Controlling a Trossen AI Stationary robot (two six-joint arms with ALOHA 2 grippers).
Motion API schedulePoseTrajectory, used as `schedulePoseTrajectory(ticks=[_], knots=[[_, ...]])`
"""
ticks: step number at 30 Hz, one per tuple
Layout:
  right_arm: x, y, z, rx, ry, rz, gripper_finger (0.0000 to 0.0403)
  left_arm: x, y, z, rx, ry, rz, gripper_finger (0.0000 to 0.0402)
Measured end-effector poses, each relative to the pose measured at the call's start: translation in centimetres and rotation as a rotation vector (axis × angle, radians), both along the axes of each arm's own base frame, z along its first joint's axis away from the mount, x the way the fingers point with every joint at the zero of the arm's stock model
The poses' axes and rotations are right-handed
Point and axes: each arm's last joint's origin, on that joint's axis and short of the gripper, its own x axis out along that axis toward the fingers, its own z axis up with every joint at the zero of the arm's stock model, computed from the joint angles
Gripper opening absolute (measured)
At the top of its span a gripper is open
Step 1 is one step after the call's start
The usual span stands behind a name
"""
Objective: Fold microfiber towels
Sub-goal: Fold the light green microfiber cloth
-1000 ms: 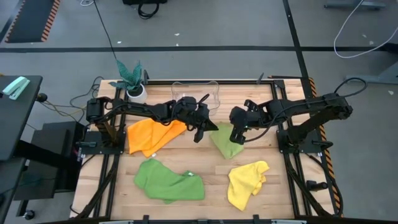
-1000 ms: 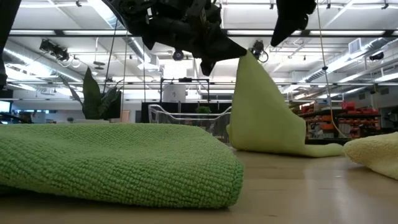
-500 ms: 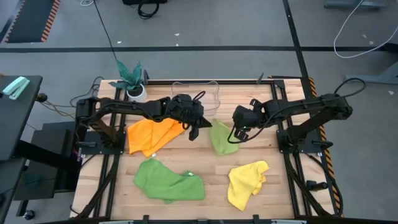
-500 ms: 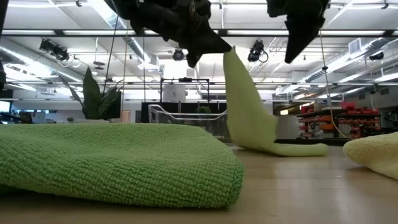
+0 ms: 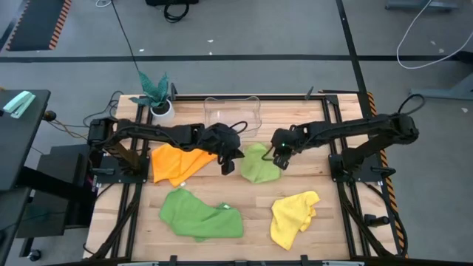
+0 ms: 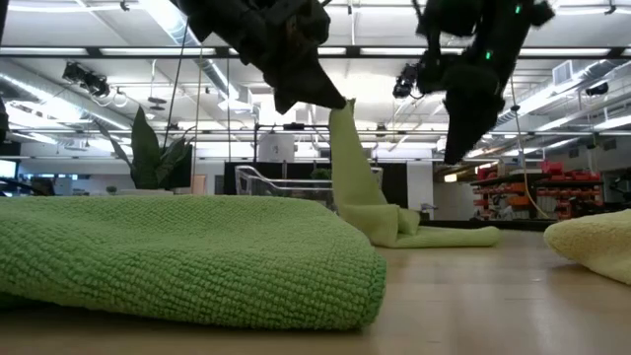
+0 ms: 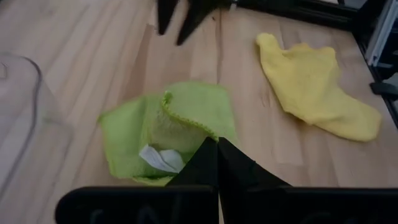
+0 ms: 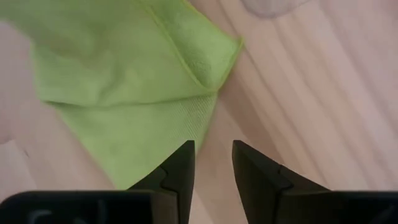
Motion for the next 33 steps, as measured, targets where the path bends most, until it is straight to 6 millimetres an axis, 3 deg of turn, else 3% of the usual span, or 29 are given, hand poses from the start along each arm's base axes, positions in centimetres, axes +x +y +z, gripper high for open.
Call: schedulePoseTrajectory(ticks=[5, 11, 17, 29, 33], knots=[[-0.6, -2.2, -2.3, 0.085, -0.045, -0.014, 0.0115, -0.3, -1.0, -0.4, 0.034, 0.057, 0.03, 0.0001], [-0.6, -4.0, -2.8, 0.146, -0.107, -0.019, 0.0115, -0.3, -2.1, -0.5, 0.024, 0.067, 0.035, 0.0001], [-0.3, -4.5, -3.2, 0.191, -0.125, 0.007, 0.0114, -0.6, -3.5, -0.7, 0.05, 0.098, 0.038, 0.0001], [1.6, -5.1, -8.0, 0.29, -0.015, 0.07, 0.0114, -0.8, -4.6, -1.0, 0.05, 0.111, 0.055, 0.0001], [2.2, -5.5, -8.5, 0.292, -0.014, 0.085, 0.0114, -0.9, -4.6, -1.1, 0.056, 0.119, 0.07, 0.0001]])
